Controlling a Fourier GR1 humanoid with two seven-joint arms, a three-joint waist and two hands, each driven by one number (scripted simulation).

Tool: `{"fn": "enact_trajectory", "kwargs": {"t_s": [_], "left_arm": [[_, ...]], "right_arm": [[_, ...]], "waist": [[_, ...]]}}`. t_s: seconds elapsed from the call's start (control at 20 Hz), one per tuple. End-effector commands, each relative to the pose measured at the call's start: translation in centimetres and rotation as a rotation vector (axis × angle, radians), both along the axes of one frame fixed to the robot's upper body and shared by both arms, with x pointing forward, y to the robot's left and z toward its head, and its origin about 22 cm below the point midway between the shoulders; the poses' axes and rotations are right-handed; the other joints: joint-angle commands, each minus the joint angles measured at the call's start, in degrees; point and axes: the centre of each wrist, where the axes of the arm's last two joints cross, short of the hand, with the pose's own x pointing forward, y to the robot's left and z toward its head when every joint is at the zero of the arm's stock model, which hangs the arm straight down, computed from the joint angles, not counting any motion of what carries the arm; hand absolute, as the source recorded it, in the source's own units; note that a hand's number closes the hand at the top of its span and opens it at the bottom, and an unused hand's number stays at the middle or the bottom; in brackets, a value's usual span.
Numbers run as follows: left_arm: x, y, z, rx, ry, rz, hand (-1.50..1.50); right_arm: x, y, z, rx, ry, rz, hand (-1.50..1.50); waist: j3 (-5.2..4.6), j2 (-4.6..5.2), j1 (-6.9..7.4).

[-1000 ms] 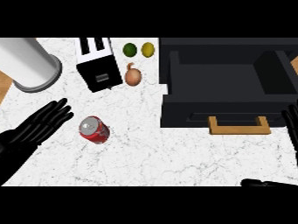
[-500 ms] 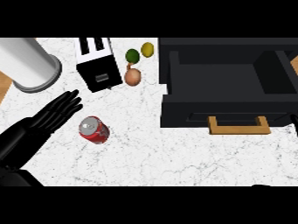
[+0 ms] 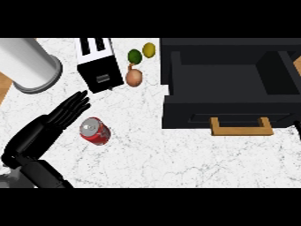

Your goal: Pick up the can, place it into the drawer and close the drawer

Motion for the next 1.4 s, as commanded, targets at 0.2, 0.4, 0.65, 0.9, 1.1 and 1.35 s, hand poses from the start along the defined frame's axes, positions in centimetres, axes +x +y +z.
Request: {"fn": "enact_trajectory", "kwargs": {"t_s": [0.2,0.4,0.65,0.9,1.1,1.35], "left_arm": [[0.7,0.7,-5.1,0.017,0.002,0.035,-1.50],[2.4,0.4,-5.1,0.037,0.004,0.052,-1.50],[2.1,3.6,-7.6,0.036,0.018,0.068,-1.50],[1.4,2.2,-9.0,0.066,0.017,0.086,-1.50],[3.8,4.4,-9.6,0.075,0.009,0.085,-1.50],[3.5,4.9,-11.1,0.051,0.039,0.070,-1.50]], "right_arm": [[1.1,0.4,-0.3,0.002,-0.002,0.001,-1.50],[2.0,0.0,0.5,0.009,-0.003,0.016,-1.50],[1.5,0.3,-1.1,-0.012,-0.010,0.022,-1.50],[0.9,-2.2,-2.3,-0.002,0.003,0.003,-1.50],[1.1,1.8,1.3,0.012,-0.018,0.020,-1.50],[0.5,1.1,-0.6,-0.004,-0.009,0.010,-1.50]], "waist": [[-0.02,0.03,-0.01],[-0.01,0.03,0.02],[-0.02,0.04,0.00],[0.01,0.00,0.07],[-0.03,0.04,-0.15],[-0.01,0.02,-0.08]]}}
